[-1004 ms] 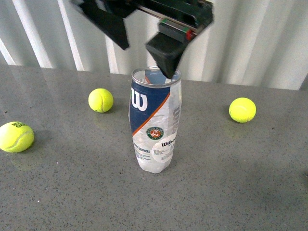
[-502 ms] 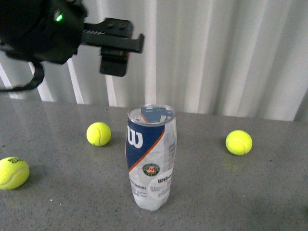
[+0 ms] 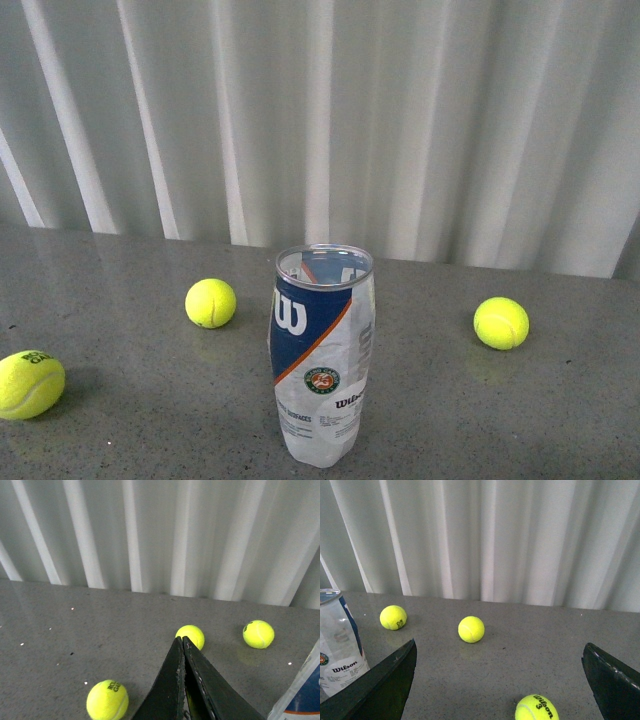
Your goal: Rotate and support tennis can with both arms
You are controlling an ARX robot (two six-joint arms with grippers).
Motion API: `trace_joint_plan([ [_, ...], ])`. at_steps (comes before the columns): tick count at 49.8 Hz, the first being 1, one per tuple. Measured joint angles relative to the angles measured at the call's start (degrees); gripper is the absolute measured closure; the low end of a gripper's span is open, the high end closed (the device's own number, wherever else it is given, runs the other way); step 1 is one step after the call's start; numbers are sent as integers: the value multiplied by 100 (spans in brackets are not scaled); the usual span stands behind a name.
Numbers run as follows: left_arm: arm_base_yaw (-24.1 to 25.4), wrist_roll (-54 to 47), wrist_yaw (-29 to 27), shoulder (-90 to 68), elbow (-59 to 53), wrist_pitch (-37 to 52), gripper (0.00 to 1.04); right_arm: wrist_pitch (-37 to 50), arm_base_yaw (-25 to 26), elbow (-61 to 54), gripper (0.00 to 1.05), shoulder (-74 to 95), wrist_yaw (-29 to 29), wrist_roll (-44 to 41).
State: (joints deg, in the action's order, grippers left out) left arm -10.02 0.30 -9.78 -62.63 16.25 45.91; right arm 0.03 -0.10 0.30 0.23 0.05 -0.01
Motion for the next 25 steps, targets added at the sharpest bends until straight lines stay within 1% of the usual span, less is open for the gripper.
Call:
trace_joint_plan([
  [10,356,0,387,960,-741,-210,101,0,0,0,7,0,0,0],
  [17,507,0,498,1432,-984,-455,101,0,0,0,7,0,4,0],
  [20,817,0,901,1694,-1095,-614,101,0,0,0,7,-2,2,0],
  [25,970,0,944,2081,-1217,-861,101,0,0,0,7,0,-2,0],
])
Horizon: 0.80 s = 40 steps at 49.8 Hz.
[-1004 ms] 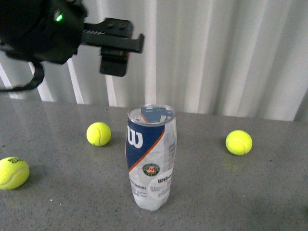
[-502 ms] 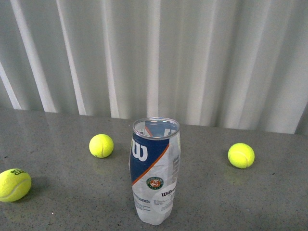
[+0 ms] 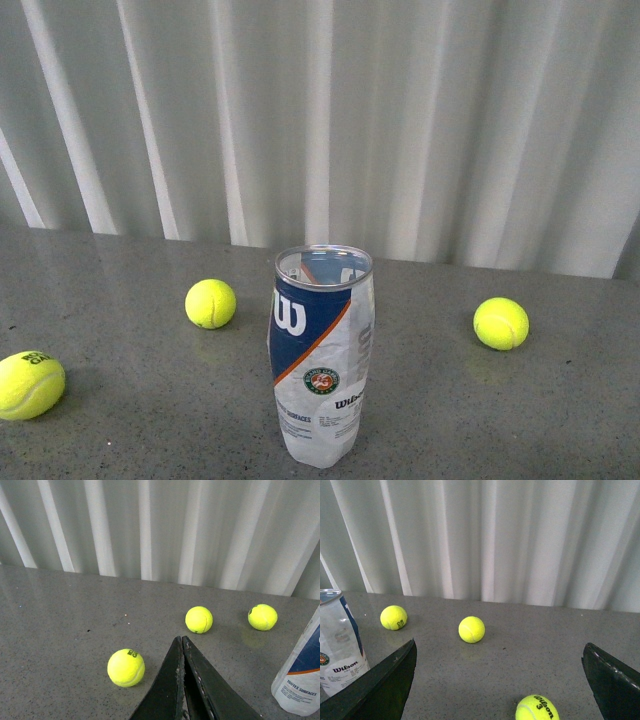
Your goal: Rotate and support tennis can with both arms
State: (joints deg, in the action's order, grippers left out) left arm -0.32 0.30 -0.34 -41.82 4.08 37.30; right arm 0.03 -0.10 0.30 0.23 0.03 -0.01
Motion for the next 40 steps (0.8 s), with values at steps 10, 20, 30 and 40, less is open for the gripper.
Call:
trace_joint_plan([
  [10,17,-2,17,525,-264,-155,101,0,0,0,7,0,4,-2],
  [20,17,-2,31,1482,-269,-1029,101,0,0,0,7,0,4,0],
  [30,17,-2,31,2131,-269,-1665,101,0,0,0,7,0,4,0],
  [40,17,-2,31,2597,-269,-2124,101,0,0,0,7,0,4,0],
])
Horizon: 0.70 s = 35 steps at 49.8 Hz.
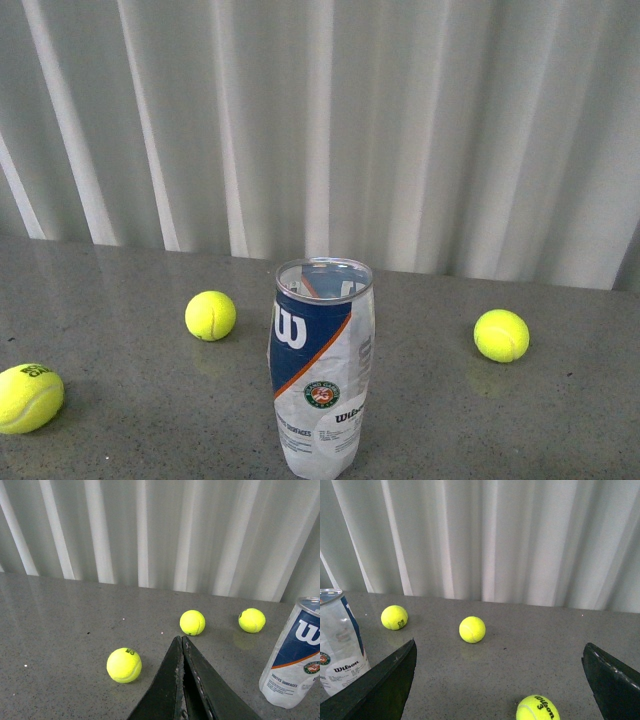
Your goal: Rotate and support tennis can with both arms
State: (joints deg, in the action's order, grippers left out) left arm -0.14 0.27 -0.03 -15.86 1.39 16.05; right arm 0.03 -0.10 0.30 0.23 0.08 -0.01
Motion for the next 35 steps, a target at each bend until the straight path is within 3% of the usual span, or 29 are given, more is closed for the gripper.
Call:
trace_joint_plan([
  [18,0,0,2,599,0,-599,101,0,0,0,7,0,0,0],
  [22,0,0,4,1333,2,-1526,101,0,0,0,7,0,0,0],
  [29,0,0,4,1563,2,-1596,101,0,0,0,7,0,0,0],
  [33,0,2,4,1563,2,-1598,89,0,0,0,7,0,0,0],
  [35,0,2,4,1563,2,-1598,78,0,0,0,7,0,0,0],
])
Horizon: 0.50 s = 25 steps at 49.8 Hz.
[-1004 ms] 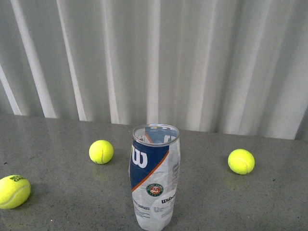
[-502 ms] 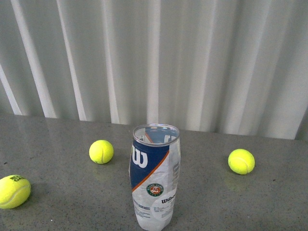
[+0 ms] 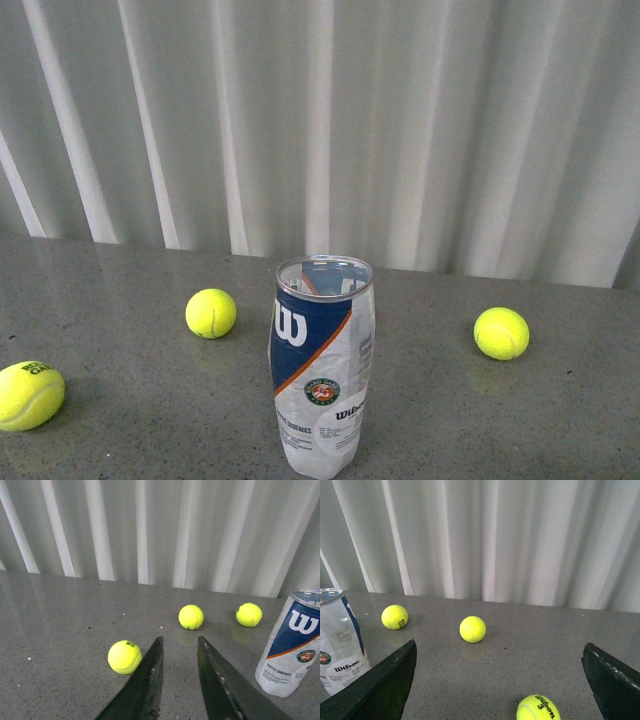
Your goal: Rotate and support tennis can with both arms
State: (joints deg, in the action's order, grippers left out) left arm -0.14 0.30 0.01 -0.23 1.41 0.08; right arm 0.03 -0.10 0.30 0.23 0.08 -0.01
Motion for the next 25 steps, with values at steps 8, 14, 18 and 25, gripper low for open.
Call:
trace_joint_plan([
  [8,0,0,0,0,0,-2,52,0,0,0,7,0,0,0],
  [14,0,0,0,2,0,-2,32,0,0,0,7,0,0,0],
  [18,0,0,0,2,0,-4,16,0,0,0,7,0,0,0],
  [25,0,-2,0,2,0,-4,7,0,0,0,7,0,0,0],
])
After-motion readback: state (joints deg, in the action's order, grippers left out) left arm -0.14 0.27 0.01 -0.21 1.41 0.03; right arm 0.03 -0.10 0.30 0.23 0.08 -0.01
